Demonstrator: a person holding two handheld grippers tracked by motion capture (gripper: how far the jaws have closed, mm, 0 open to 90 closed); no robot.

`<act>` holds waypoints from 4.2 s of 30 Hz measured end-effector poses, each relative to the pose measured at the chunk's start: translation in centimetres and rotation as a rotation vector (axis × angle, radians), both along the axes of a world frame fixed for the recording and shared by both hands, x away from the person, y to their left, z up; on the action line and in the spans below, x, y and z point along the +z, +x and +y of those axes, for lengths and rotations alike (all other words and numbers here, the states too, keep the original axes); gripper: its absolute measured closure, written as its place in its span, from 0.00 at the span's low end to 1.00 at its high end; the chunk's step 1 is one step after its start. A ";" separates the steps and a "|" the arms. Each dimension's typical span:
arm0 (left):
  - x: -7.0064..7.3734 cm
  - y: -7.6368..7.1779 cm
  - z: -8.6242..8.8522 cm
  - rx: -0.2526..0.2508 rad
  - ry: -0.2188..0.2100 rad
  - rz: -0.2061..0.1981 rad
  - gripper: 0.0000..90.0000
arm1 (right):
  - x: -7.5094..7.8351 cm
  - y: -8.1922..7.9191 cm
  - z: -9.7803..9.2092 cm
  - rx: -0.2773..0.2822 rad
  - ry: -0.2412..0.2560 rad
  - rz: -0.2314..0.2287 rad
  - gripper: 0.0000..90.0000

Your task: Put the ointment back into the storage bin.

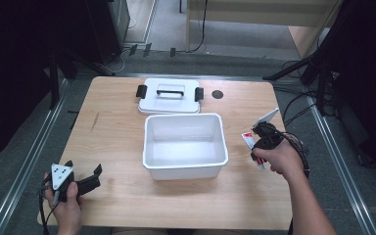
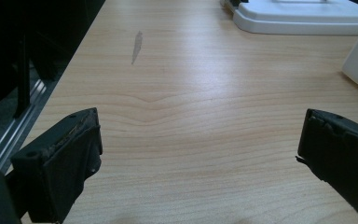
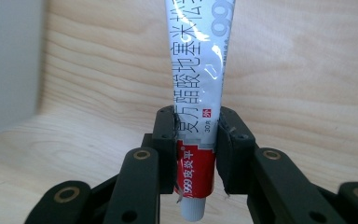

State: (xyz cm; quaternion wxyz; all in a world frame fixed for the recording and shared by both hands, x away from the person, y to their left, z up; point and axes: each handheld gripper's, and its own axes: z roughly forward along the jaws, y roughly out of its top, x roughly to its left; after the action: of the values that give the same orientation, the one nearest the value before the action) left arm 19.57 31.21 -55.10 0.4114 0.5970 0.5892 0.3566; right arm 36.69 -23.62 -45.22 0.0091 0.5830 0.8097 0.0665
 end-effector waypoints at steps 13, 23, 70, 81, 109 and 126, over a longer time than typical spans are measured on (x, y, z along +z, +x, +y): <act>0.0 0.0 0.0 -0.002 -0.003 0.003 0.00 | 6.3 0.8 2.1 0.055 0.045 -0.052 0.80; 0.0 0.0 0.0 0.000 -0.006 0.002 0.00 | 9.4 0.9 5.5 0.143 0.049 -0.076 0.80; 0.0 0.0 0.1 -0.001 -0.010 0.006 0.00 | 4.2 -1.4 14.7 1.169 0.022 -0.173 0.80; 0.0 0.0 0.1 -0.003 -0.008 0.007 0.00 | 1.7 -1.2 15.6 1.160 -0.043 -0.114 0.80; 0.0 0.1 0.1 -0.001 -0.006 0.010 0.00 | 0.6 -0.9 16.5 1.106 -0.138 -0.048 0.80; 0.0 0.1 0.0 -0.002 -0.003 0.016 0.00 | 5.9 -1.3 13.6 0.979 0.001 -0.168 0.76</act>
State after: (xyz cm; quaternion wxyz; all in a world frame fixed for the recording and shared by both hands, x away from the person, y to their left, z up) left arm 19.66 31.23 -55.09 0.4080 0.5998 0.5922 0.3508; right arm 35.43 -9.97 -39.35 0.0416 0.1270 0.9849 0.1100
